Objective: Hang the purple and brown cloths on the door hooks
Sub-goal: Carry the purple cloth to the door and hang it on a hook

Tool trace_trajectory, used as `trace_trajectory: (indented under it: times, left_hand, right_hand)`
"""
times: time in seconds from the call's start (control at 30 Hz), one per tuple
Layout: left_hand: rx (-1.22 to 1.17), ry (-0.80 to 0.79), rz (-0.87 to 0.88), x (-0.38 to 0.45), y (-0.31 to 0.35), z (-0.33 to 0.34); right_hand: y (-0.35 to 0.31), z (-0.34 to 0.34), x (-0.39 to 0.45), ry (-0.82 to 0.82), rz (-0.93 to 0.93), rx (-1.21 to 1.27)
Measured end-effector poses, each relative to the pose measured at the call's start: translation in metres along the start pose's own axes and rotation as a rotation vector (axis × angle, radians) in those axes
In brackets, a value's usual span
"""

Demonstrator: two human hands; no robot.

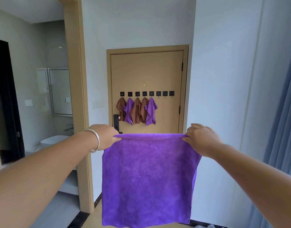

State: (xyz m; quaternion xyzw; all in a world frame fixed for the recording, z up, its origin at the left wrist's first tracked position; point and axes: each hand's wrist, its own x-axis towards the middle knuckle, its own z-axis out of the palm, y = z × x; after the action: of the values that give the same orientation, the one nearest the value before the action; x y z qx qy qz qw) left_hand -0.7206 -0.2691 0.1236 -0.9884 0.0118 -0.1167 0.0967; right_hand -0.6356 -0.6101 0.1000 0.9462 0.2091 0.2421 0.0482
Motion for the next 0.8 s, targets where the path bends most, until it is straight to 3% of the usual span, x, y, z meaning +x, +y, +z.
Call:
trace_trajectory:
  times: [0.47,0.8]
  left_hand:
    - [-0.055,0.095,0.071,0.197,-0.117,0.062]
    - [-0.070,0.026,0.056,0.301,-0.152,0.121]
  right_hand:
    - [-0.029,0.066,0.200,0.010,0.040,-0.067]
    - [-0.033,0.131,0.291,-0.013,0.040,-0.050]
